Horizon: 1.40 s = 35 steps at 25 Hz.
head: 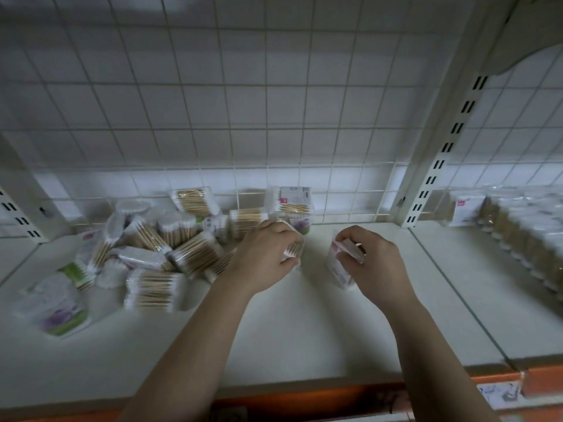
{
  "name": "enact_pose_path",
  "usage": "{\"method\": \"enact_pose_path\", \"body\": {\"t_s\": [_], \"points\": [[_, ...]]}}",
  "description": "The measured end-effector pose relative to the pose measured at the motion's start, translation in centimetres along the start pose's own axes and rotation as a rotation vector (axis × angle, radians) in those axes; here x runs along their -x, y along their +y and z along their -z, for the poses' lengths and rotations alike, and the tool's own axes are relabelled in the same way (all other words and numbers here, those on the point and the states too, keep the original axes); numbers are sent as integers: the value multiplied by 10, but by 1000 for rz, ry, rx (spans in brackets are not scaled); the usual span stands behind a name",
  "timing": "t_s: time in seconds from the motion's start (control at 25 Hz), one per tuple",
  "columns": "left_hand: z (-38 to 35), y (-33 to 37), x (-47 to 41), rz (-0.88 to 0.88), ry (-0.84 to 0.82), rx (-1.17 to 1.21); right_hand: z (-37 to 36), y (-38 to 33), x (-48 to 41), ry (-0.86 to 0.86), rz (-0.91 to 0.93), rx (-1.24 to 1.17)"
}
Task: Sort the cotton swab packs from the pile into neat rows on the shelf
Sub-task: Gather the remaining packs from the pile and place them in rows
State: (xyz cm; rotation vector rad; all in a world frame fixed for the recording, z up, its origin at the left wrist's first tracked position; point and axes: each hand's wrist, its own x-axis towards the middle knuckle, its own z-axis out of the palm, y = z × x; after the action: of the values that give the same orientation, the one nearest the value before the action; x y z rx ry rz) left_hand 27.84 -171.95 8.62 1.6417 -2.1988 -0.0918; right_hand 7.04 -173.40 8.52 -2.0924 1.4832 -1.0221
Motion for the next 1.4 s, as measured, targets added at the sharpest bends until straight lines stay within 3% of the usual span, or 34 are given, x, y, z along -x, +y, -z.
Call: {"method": "enact_pose_path", "body": {"t_s": [0.28, 0.68, 1.28, 1.4], "points": [[-11, -1, -8, -46, -59, 10, 9, 6, 8, 31, -23, 32], [-23, -6, -20, -53, -3, -52, 16, 4, 25, 33, -65, 33], [-11, 33, -18, -200, 339, 12, 48, 8, 51, 152, -122, 105], [-11, 49, -22, -159, 303, 78, 57, 14, 54, 193, -99, 168]]}}
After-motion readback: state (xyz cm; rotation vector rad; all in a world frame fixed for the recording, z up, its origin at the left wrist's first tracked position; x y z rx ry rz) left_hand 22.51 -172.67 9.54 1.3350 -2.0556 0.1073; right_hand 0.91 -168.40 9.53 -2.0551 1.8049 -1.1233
